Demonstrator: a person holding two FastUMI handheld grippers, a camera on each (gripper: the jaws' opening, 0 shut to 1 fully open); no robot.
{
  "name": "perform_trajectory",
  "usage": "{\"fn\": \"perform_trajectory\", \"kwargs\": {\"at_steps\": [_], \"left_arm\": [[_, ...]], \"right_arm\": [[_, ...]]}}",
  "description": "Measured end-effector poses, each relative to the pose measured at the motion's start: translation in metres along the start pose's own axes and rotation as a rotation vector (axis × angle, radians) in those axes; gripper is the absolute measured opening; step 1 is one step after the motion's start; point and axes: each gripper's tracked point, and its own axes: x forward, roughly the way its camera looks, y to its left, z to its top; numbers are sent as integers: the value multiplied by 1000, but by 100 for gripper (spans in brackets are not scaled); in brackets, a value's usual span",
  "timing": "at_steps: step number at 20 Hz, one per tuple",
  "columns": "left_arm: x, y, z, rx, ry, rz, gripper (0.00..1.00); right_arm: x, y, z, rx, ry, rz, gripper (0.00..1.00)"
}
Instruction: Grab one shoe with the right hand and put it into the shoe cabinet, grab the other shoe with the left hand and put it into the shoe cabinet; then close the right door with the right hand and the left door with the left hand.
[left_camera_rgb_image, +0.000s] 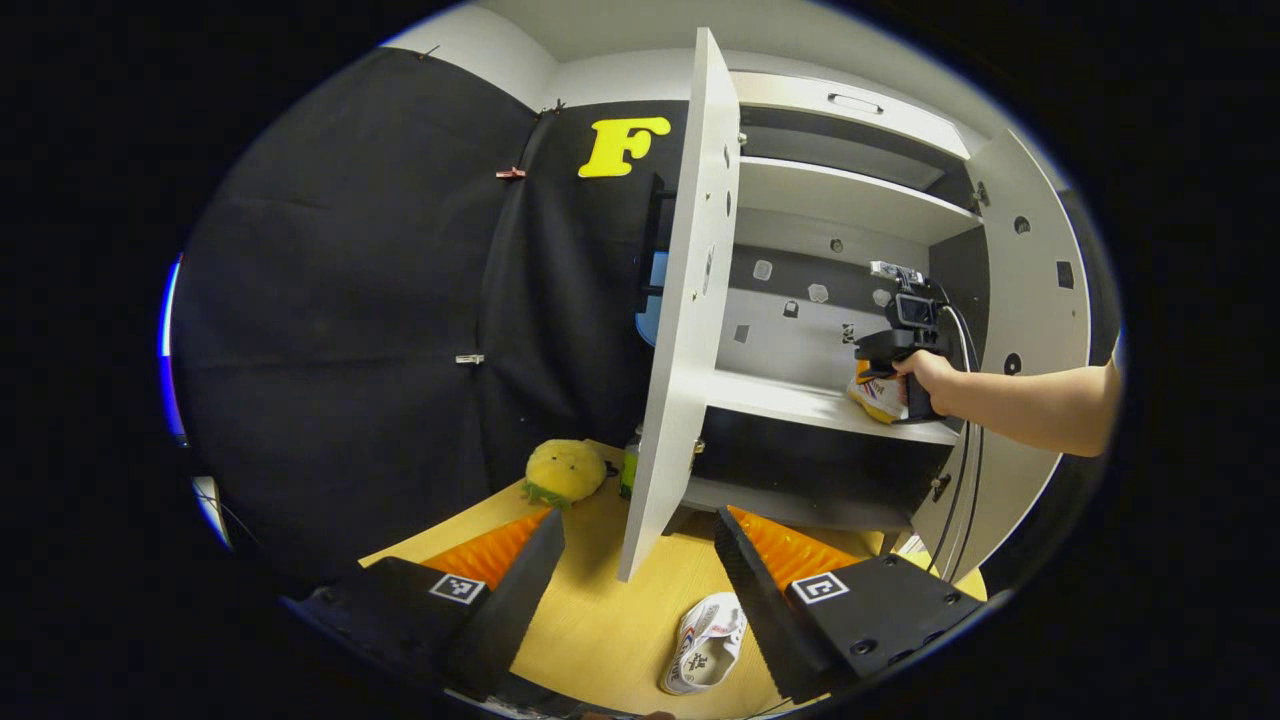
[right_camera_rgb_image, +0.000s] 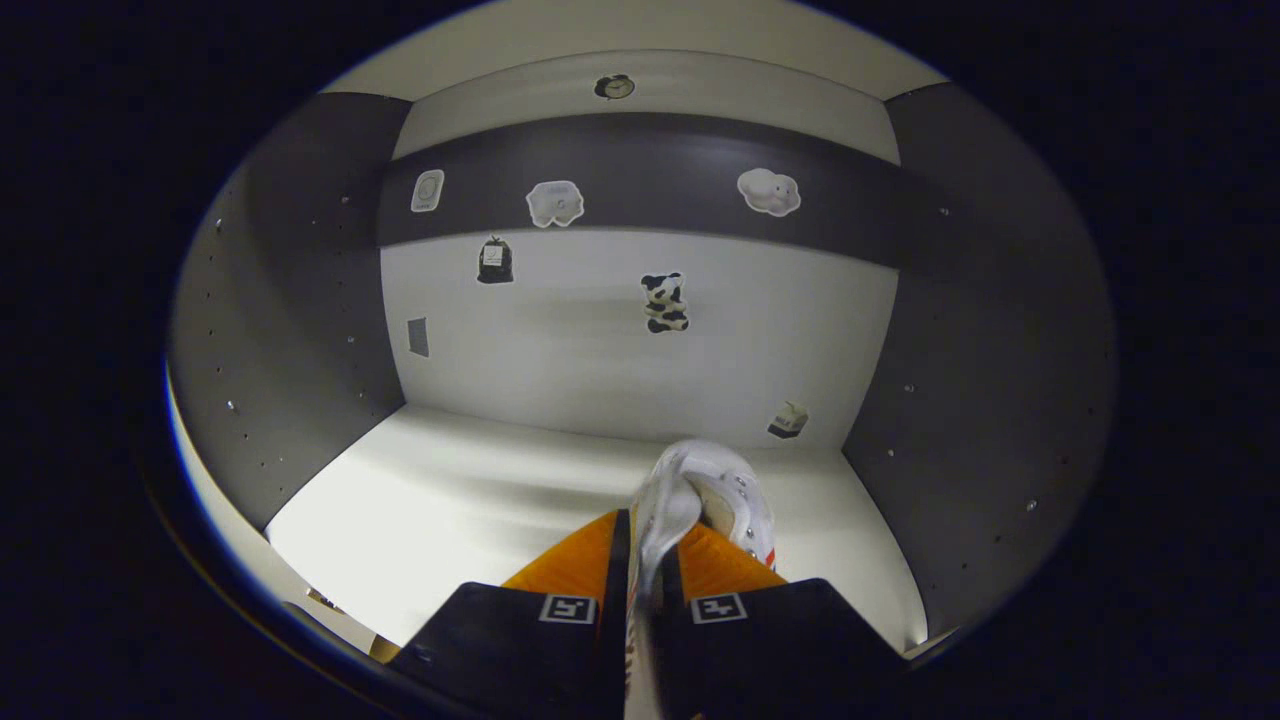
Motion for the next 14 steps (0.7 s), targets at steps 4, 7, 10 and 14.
{"fn": "perform_trajectory", "kwargs": {"at_steps": [4, 7, 10, 14], "left_arm": [[-1, 11, -14, 39, 35, -10, 95], [2, 19, -18, 108, 42, -36, 95], [7, 16, -19, 107, 46, -111, 95], [15, 15, -26, 123, 45, -215, 95]], "right_arm": [[-35, 16, 1, 6, -82, 60, 78], [-84, 21, 17, -19, -217, 70, 93], [-139, 23, 27, -56, -328, 57, 100], [-219, 33, 11, -27, -447, 59, 98]]}}
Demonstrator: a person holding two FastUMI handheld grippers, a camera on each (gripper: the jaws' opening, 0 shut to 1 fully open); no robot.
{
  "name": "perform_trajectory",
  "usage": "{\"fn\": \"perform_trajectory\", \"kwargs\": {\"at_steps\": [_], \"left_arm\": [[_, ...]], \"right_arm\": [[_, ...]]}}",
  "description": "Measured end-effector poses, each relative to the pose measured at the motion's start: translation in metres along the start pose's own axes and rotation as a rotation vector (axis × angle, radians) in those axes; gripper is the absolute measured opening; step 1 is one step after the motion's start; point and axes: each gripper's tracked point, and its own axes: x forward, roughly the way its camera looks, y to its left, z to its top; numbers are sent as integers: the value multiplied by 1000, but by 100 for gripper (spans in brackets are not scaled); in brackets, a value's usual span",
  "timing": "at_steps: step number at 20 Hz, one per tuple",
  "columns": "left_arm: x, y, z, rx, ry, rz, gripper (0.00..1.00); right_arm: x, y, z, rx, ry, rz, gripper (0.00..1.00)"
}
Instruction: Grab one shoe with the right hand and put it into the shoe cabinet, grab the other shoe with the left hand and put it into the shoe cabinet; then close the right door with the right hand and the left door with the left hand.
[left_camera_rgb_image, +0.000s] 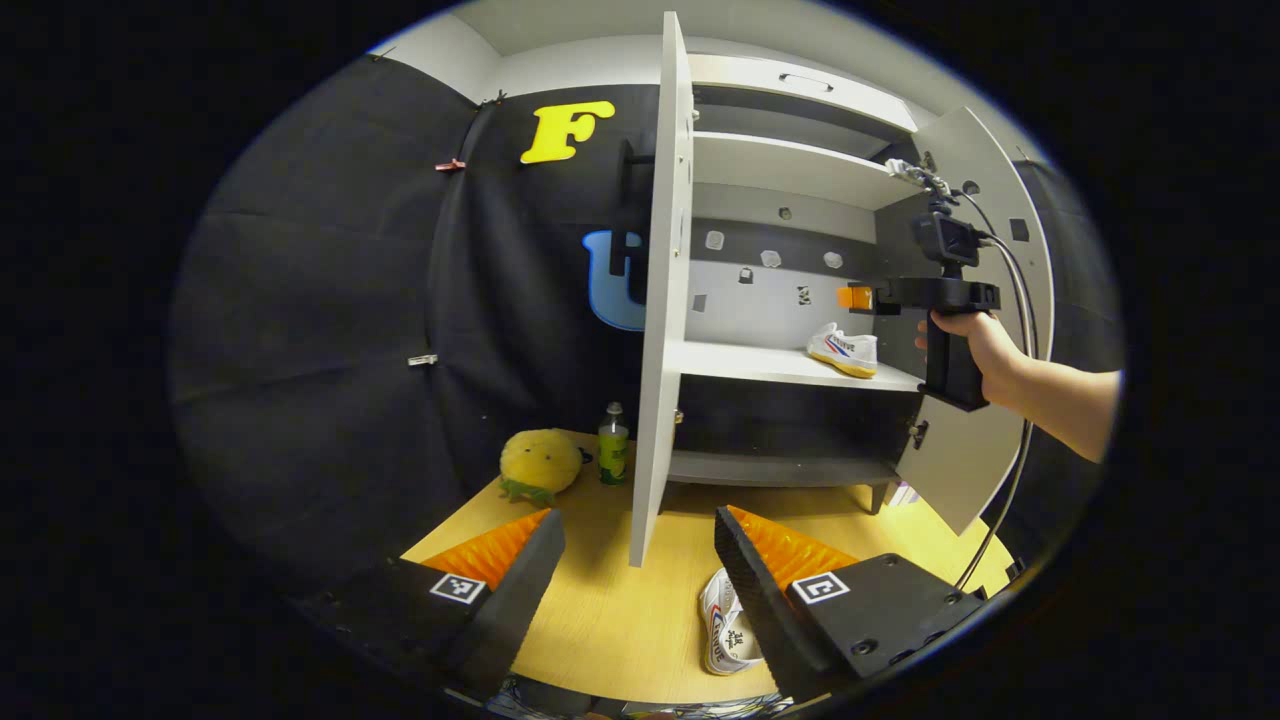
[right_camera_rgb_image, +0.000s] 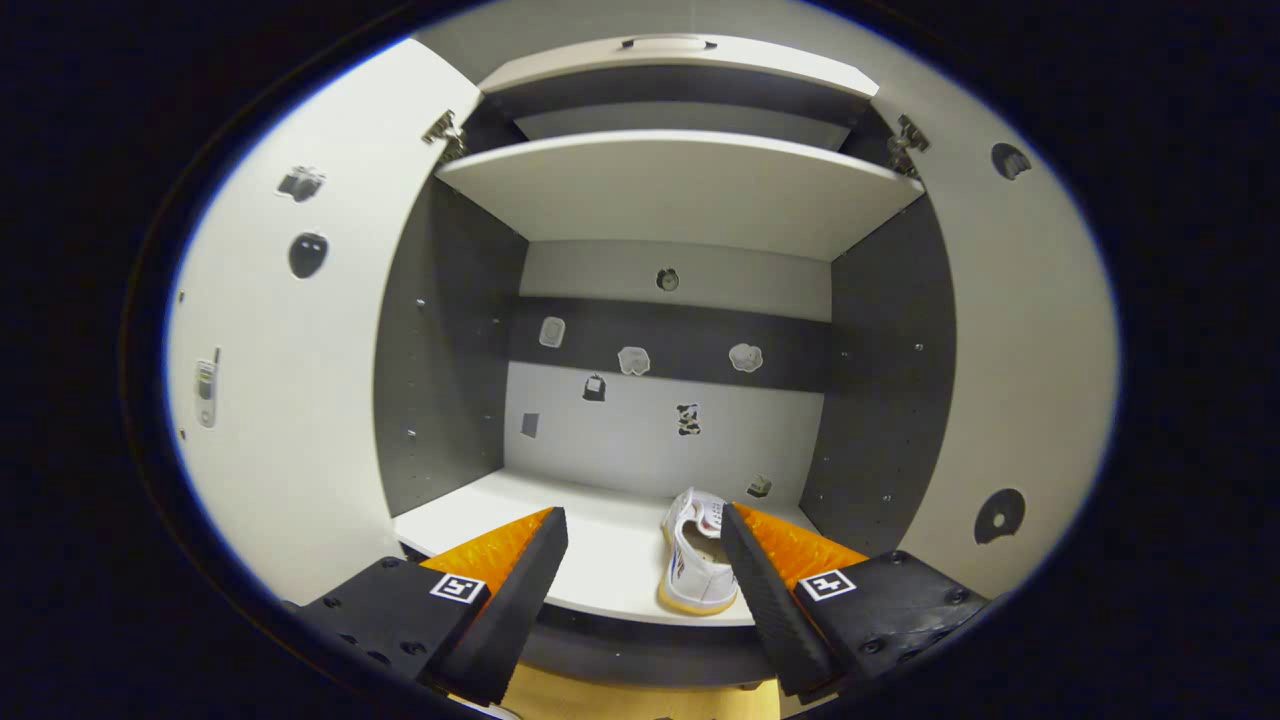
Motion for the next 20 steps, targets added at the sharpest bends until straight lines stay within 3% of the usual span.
{"fn": "perform_trajectory", "kwargs": {"at_steps": [8, 14, 17, 20], "left_arm": [[13, -10, -24, 63, -1, -157, 95], [33, -26, -79, 69, 106, -189, 95], [45, -46, -116, 75, 174, -265, 95], [55, -67, -155, -24, 247, -351, 96]], "right_arm": [[-139, -26, -28, 108, 14, -129, 97], [-238, -38, -96, 167, 188, -194, 98], [-283, -43, -135, 200, 289, -237, 100], [-317, -45, -151, 245, 342, -281, 99]]}}
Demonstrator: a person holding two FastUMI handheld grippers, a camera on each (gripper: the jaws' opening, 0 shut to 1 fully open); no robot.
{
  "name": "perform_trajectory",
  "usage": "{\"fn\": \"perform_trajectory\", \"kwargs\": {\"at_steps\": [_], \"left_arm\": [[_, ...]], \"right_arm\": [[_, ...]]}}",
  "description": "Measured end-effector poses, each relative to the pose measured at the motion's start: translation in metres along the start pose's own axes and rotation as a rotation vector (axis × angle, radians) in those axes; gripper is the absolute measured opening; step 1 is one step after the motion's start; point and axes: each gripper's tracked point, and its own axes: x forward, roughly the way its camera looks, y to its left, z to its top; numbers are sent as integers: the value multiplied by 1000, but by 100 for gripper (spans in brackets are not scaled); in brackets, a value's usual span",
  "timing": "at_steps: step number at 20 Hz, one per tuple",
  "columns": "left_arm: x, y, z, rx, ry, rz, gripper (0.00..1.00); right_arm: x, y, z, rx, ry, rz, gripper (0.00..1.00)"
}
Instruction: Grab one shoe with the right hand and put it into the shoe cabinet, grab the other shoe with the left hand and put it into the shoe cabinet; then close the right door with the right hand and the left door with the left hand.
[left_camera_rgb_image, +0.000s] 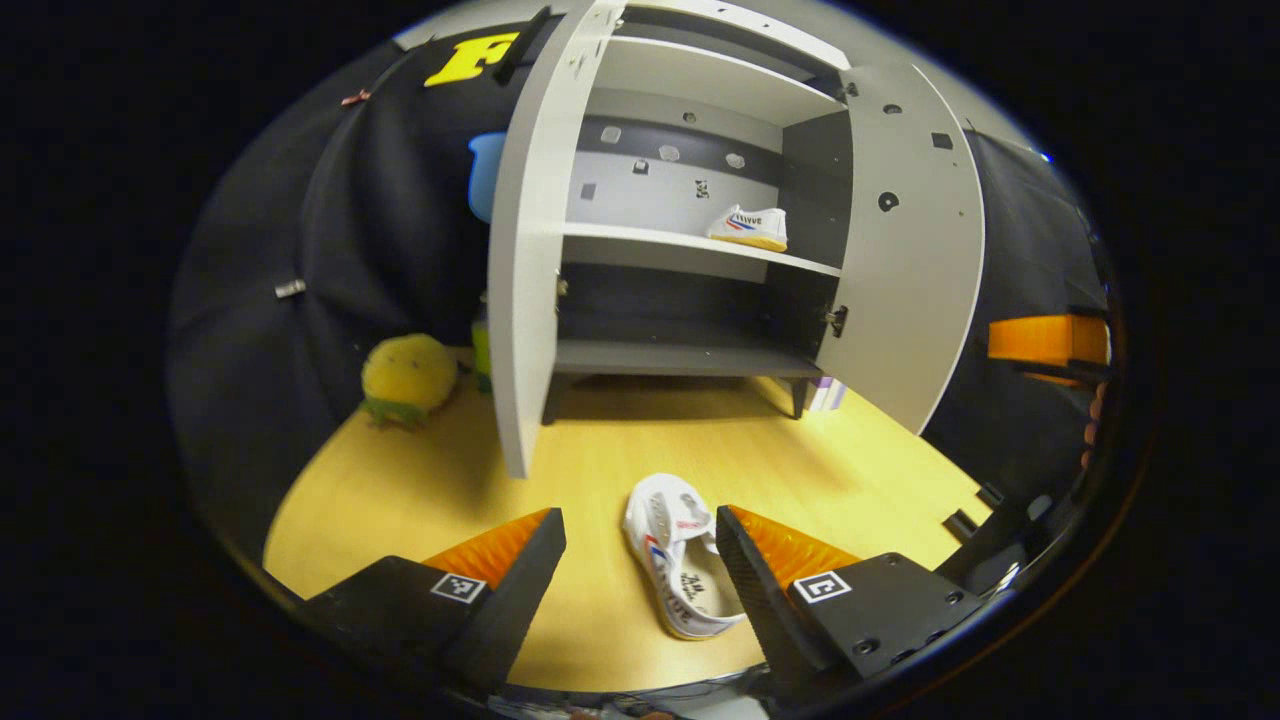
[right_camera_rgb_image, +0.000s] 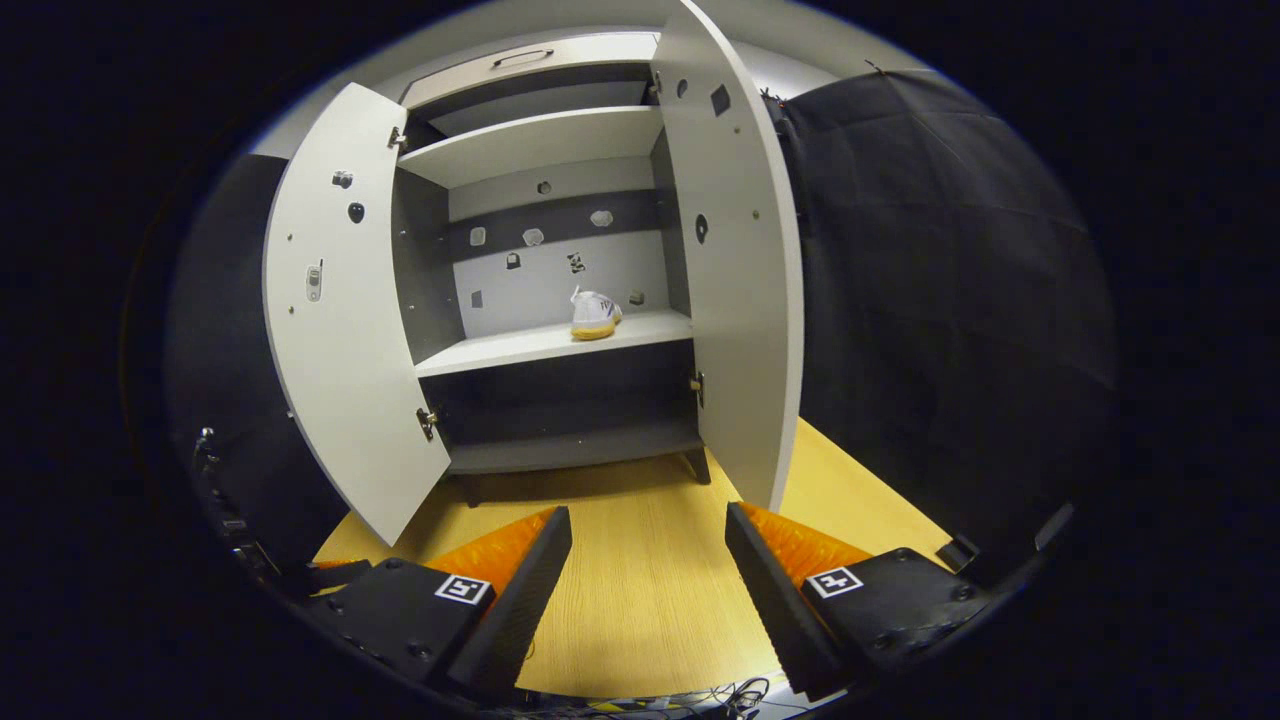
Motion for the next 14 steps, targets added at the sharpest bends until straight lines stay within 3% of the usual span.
{"fn": "perform_trajectory", "kwargs": {"at_steps": [3, 7, 11, 14], "left_arm": [[27, -6, -32, 28, 43, -13, 96], [67, 5, -84, 97, 158, 40, 95], [92, 11, -87, 63, 172, 80, 94], [113, 16, -81, 117, 175, 105, 87]], "right_arm": [[-22, -10, -8, 14, -1, -35, 99], [-41, -16, -13, -20, 5, -50, 98], [-52, -15, -16, -65, 29, -46, 98], [-60, -19, -5, -104, 7, -53, 98]]}}
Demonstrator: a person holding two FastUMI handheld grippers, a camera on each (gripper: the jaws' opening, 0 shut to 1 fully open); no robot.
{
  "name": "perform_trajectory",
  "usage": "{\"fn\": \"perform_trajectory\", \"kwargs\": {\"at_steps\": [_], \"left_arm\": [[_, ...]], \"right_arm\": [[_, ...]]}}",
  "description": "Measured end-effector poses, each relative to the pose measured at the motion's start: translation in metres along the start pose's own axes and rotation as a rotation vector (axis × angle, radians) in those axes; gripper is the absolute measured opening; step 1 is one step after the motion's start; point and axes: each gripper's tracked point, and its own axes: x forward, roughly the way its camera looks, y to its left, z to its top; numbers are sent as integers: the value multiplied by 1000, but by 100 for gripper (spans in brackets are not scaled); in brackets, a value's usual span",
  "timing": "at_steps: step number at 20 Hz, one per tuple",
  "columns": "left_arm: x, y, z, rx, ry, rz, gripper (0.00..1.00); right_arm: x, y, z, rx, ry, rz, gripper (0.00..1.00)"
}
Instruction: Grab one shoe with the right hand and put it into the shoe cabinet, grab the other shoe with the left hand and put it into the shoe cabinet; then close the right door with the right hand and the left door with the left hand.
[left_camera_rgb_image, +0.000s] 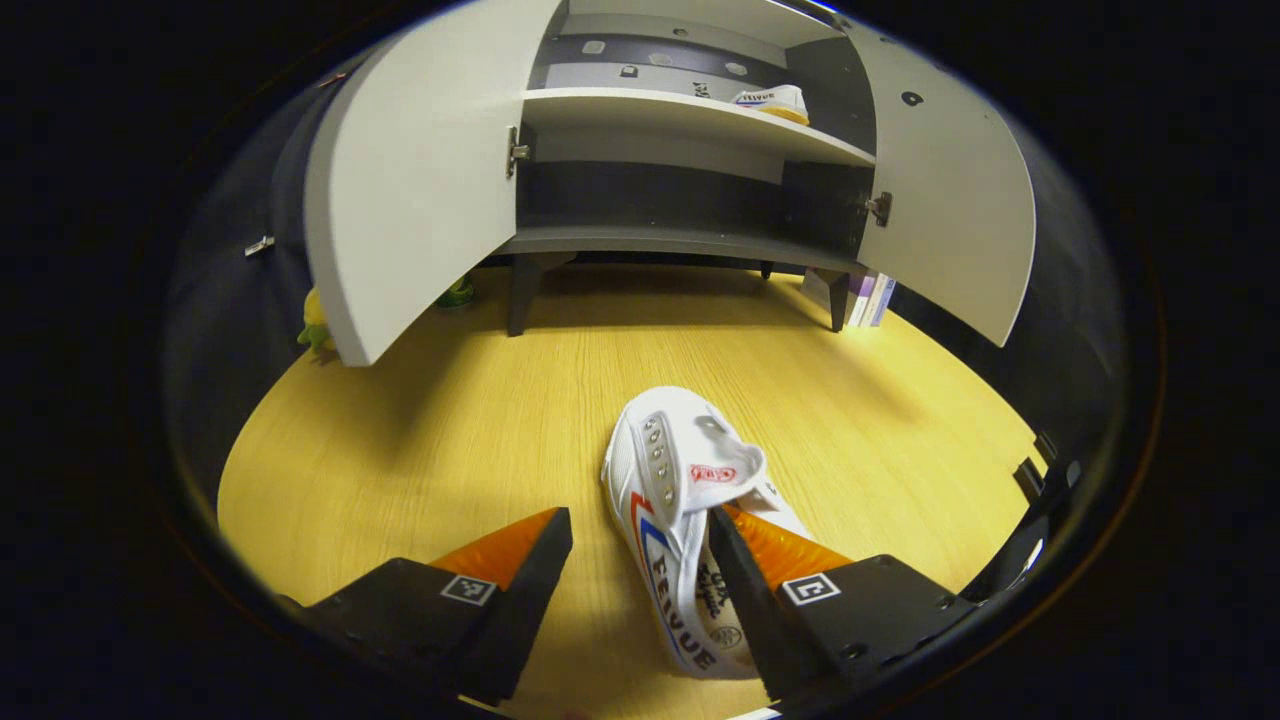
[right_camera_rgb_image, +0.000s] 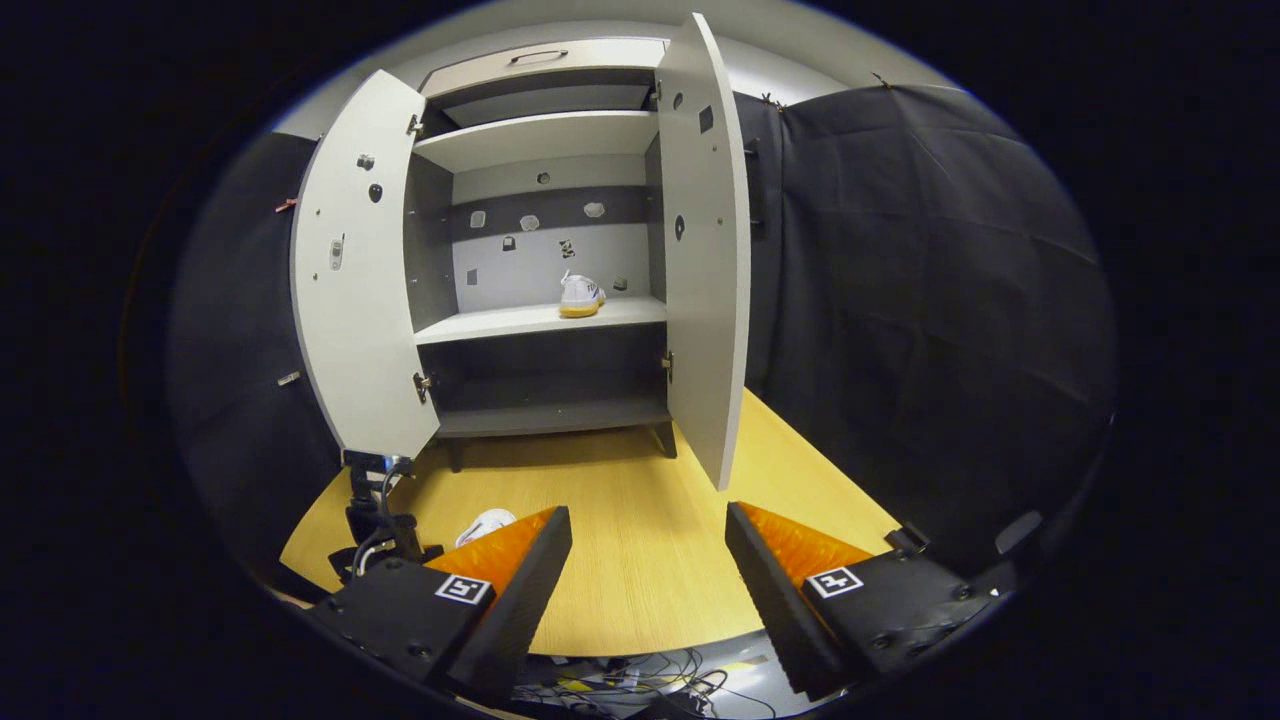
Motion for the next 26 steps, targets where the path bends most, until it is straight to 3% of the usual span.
{"fn": "perform_trajectory", "kwargs": {"at_steps": [2, 3, 7, 8, 11, 16, 21, 26], "left_arm": [[11, 1, 8, 20, 0, 26, 75], [14, -2, 10, 23, 5, 27, 64], [24, 0, 6, 79, 59, 62, 41], [25, 6, 5, 72, 73, 81, 39], [26, 20, 0, -7, 110, 96, 11], [19, 22, 6, 26, 151, 101, 5], [-32, 14, 37, -96, 112, 111, 5], [-76, 10, 101, -84, 15, 124, 5]], "right_arm": [[2, -2, 1, 7, 4, -11, 98], [4, -4, 0, 14, 11, -16, 99], [7, -10, 6, 43, 6, -34, 99], [7, -10, 7, 44, 2, -30, 99], [12, -6, 12, 30, -18, -1, 99], [35, 2, 26, 15, -44, 77, 99], [59, 15, 37, -32, -62, 173, 99], [79, 25, 50, -47, -76, 258, 99]]}}
